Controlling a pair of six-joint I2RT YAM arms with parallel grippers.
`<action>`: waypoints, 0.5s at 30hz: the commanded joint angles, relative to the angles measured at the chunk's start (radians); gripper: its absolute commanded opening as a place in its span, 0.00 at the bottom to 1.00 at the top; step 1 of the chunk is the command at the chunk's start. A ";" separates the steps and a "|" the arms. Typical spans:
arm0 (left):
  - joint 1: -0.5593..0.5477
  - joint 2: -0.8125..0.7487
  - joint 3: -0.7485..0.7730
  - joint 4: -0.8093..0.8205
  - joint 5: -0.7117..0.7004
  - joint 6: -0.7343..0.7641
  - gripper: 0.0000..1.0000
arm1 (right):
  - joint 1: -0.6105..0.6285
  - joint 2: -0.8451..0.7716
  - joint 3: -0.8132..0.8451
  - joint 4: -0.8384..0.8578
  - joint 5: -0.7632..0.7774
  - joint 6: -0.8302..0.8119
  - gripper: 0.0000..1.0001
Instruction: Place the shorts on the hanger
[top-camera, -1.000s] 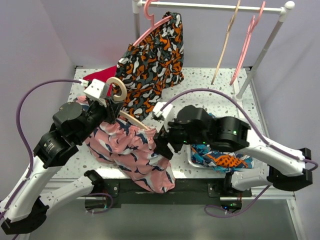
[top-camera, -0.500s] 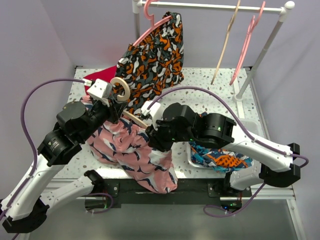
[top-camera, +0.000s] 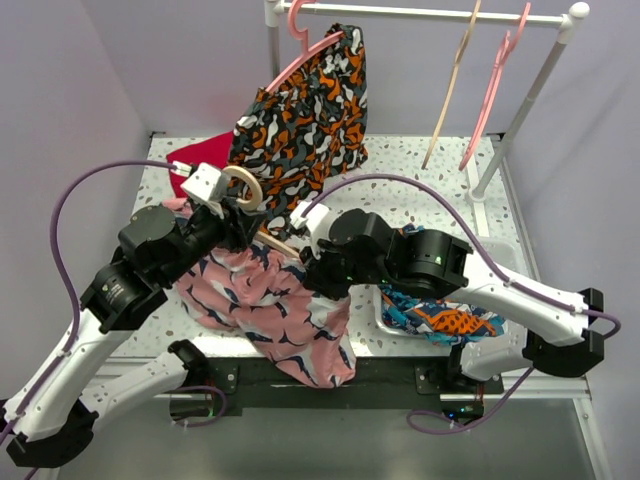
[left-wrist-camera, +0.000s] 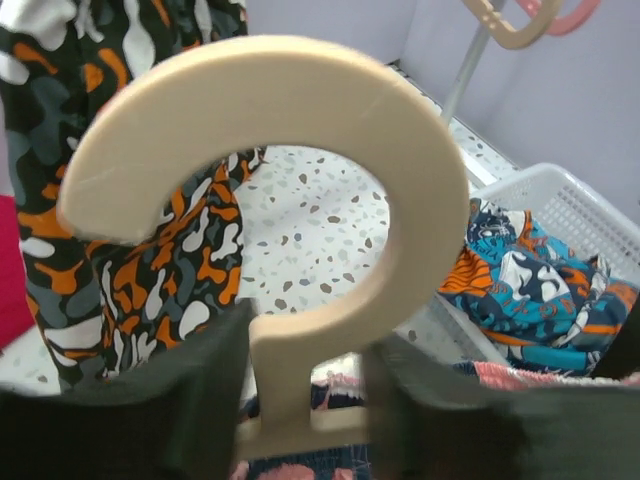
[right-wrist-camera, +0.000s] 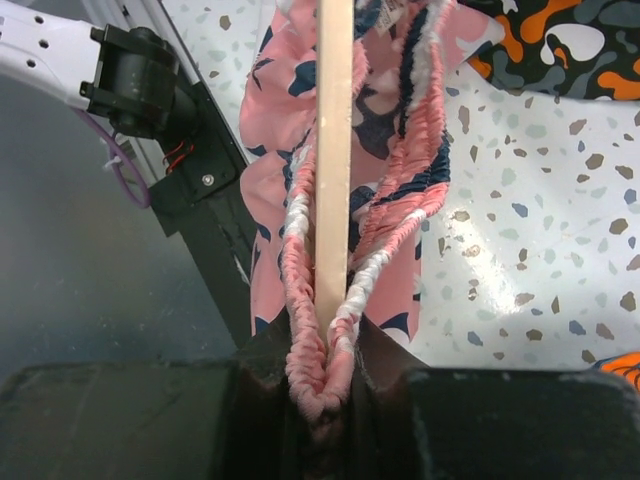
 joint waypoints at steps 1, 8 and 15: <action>-0.005 -0.026 0.011 0.091 0.075 -0.036 0.71 | 0.018 -0.084 -0.058 0.091 -0.052 -0.012 0.00; -0.005 -0.076 0.062 0.062 0.112 -0.028 1.00 | 0.018 -0.239 -0.167 0.067 -0.014 0.008 0.00; -0.005 -0.138 0.134 0.060 0.081 -0.036 1.00 | 0.018 -0.408 -0.196 -0.041 0.118 0.080 0.00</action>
